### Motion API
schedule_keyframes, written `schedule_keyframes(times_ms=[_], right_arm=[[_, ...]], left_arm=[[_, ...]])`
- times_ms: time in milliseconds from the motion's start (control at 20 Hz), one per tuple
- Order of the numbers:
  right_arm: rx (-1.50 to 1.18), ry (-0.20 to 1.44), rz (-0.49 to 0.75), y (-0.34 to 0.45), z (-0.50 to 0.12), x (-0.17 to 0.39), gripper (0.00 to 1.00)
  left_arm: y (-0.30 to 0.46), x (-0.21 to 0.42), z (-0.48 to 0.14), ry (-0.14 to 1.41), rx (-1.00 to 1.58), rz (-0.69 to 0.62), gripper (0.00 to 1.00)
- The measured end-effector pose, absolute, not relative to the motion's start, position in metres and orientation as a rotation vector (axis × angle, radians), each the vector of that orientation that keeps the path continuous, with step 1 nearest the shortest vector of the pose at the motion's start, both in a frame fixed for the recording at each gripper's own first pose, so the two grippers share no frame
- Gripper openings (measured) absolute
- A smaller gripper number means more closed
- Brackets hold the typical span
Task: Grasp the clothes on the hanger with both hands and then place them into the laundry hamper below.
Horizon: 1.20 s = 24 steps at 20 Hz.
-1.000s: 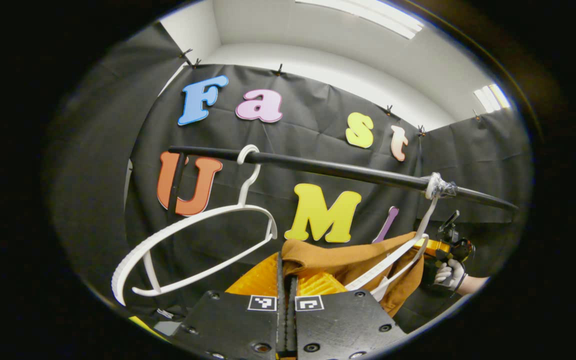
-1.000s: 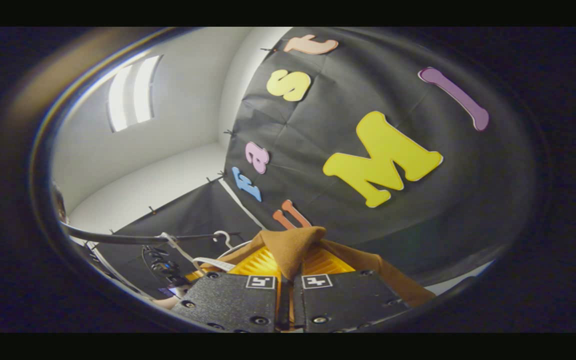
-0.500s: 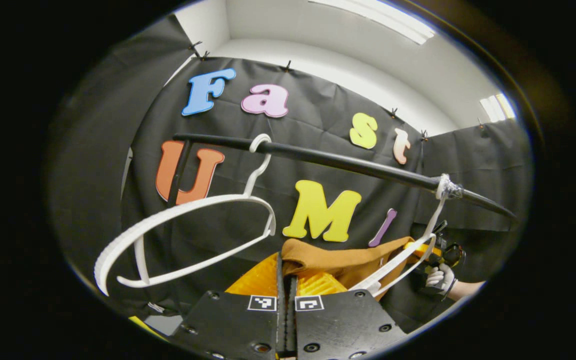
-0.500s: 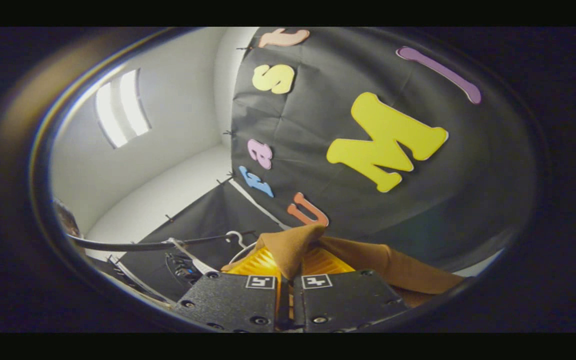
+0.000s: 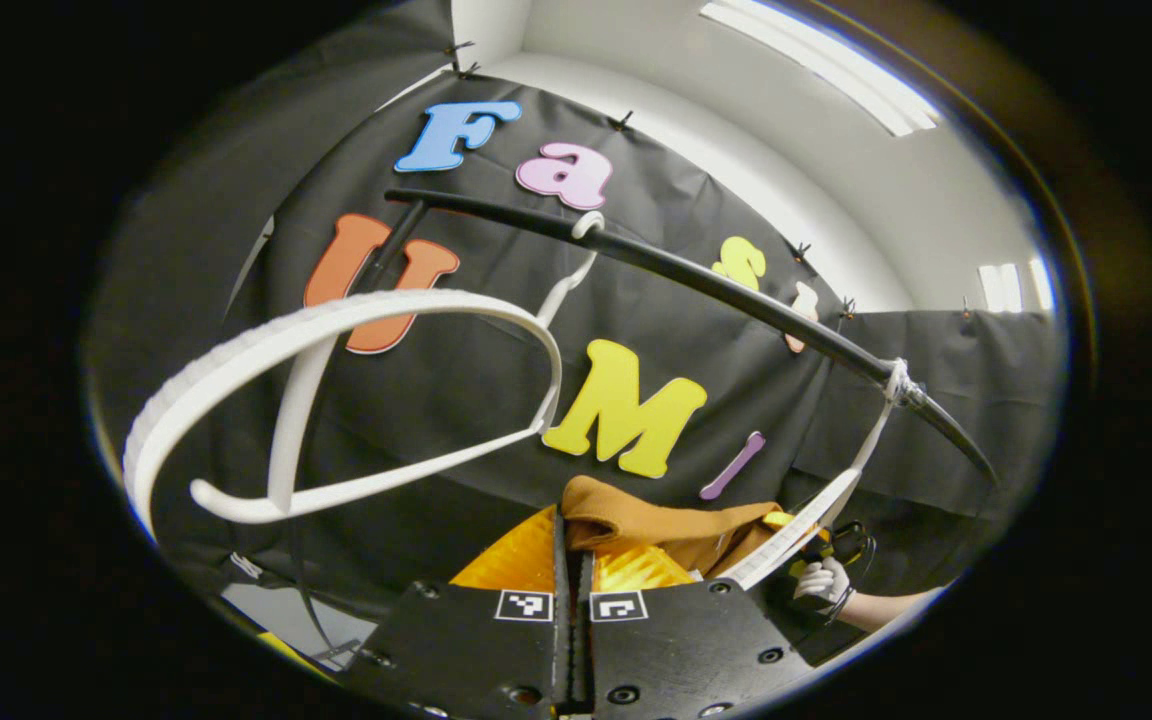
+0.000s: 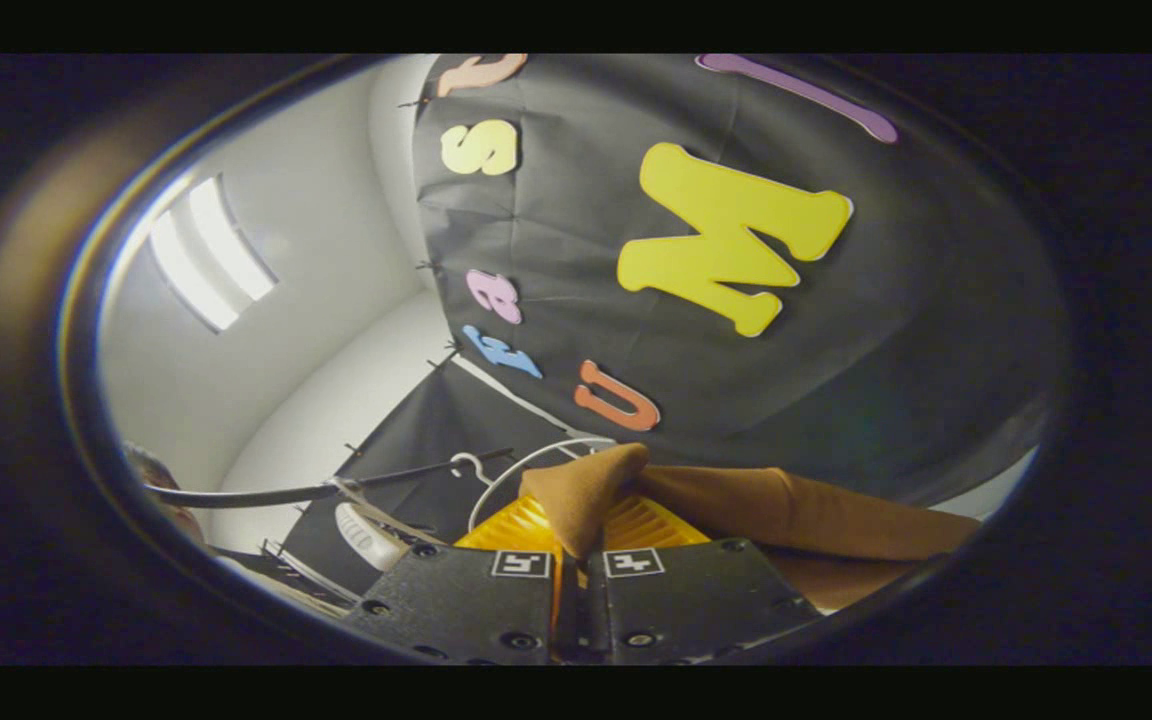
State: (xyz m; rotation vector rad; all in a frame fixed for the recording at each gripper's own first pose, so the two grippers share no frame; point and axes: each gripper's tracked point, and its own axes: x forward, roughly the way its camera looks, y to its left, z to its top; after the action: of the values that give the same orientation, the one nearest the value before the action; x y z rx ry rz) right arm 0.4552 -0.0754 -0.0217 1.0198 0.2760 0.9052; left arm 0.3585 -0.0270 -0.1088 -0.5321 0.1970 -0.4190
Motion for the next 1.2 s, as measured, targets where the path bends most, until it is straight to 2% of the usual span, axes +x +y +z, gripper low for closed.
schedule_keyframes(times_ms=[50, 150, 200, 450, 700, 1050, 1100, 1150, 1200], right_arm=[[1.027, 0.29, 0.9, -0.07, -0.028, 0.456, 0.06], [1.008, 0.334, 0.878, -0.06, -0.047, 0.453, 0.06], [0.989, 0.345, 0.867, -0.055, -0.057, 0.451, 0.05], [0.997, 0.387, 0.817, -0.04, -0.09, 0.431, 0.06], [1.02, 0.377, 0.821, -0.024, -0.096, 0.386, 0.06], [0.965, 0.404, 0.925, 0.033, -0.092, 0.301, 0.06], [0.952, 0.416, 0.931, 0.041, -0.092, 0.289, 0.06], [0.925, 0.432, 0.936, 0.052, -0.096, 0.274, 0.06], [0.891, 0.446, 0.948, 0.063, -0.099, 0.259, 0.05]], left_arm=[[-0.023, 0.358, -0.115, 0.205, -0.548, -0.412, 0.0], [-0.012, 0.352, -0.132, 0.229, -0.558, -0.385, 0.04], [-0.007, 0.348, -0.138, 0.242, -0.551, -0.365, 0.0], [0.002, 0.321, -0.169, 0.295, -0.492, -0.293, 0.0], [-0.003, 0.29, -0.184, 0.327, -0.442, -0.259, 0.0], [-0.029, 0.238, -0.196, 0.374, -0.431, -0.282, 0.0], [-0.036, 0.229, -0.193, 0.37, -0.419, -0.298, 0.05], [-0.046, 0.221, -0.191, 0.371, -0.403, -0.327, 0.0], [-0.057, 0.212, -0.189, 0.372, -0.392, -0.369, 0.0]])
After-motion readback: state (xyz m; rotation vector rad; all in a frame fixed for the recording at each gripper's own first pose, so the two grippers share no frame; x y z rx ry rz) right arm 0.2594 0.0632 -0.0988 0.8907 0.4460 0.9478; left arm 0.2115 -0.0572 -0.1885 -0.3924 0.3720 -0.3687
